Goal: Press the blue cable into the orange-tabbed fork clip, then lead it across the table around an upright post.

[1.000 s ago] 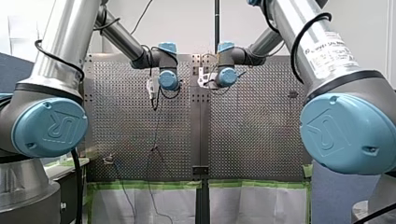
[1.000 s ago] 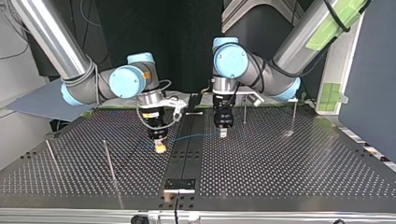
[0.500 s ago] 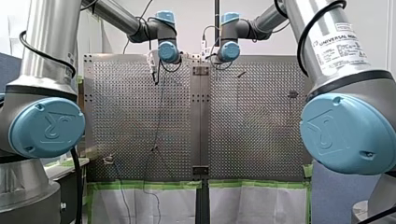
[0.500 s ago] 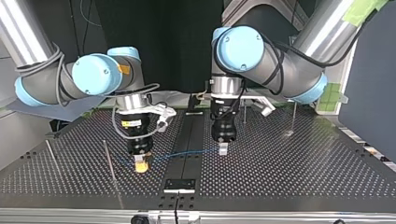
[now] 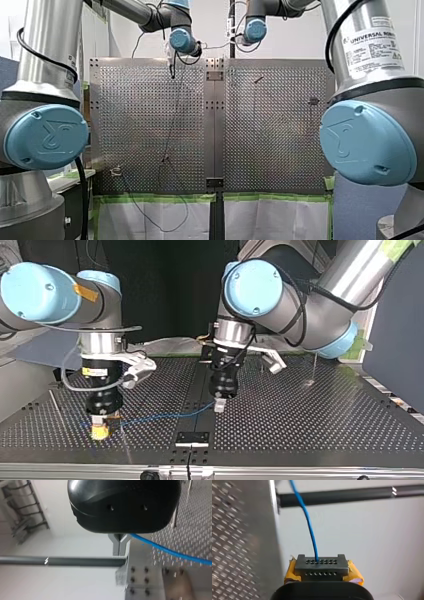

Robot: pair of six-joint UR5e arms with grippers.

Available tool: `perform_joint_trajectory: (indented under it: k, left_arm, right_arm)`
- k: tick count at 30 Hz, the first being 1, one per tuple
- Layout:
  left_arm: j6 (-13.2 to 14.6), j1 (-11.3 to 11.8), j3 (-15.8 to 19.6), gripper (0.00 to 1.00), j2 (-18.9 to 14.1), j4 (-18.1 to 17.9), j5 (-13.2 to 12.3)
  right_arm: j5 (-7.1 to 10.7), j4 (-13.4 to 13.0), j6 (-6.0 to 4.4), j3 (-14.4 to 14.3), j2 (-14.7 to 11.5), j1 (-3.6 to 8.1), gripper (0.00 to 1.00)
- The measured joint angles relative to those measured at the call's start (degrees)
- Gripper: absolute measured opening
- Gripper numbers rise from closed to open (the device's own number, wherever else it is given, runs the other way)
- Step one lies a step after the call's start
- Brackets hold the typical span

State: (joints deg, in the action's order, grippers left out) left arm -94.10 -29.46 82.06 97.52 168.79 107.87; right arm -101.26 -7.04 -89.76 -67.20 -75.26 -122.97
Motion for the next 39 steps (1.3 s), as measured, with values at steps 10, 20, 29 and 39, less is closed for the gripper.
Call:
perform_joint_trajectory:
  k: [10,20,29,39]
  left_arm:
    - [-1.4,-2.3,-5.6,0.0,5.6,1.3,-3.4]
    - [-1.6,-4.6,-11.0,0.0,11.0,4.8,-4.0]
    - [-1.7,-5.9,-15.9,0.0,15.9,5.1,-3.6]
    - [-2.3,-6.1,-21.6,0.0,18.1,4.5,-3.2]
  right_arm:
    - [-0.52,1.5,0.27,-0.1,-2.3,2.75,0.0]
    - [-0.53,1.8,0.2,-0.6,-2.1,5.02,0.0]
    - [-0.34,1.9,-0.11,-0.9,-0.9,7.24,0.0]
    - [0.14,1.9,-0.26,-1.4,-0.3,10.69,0.0]
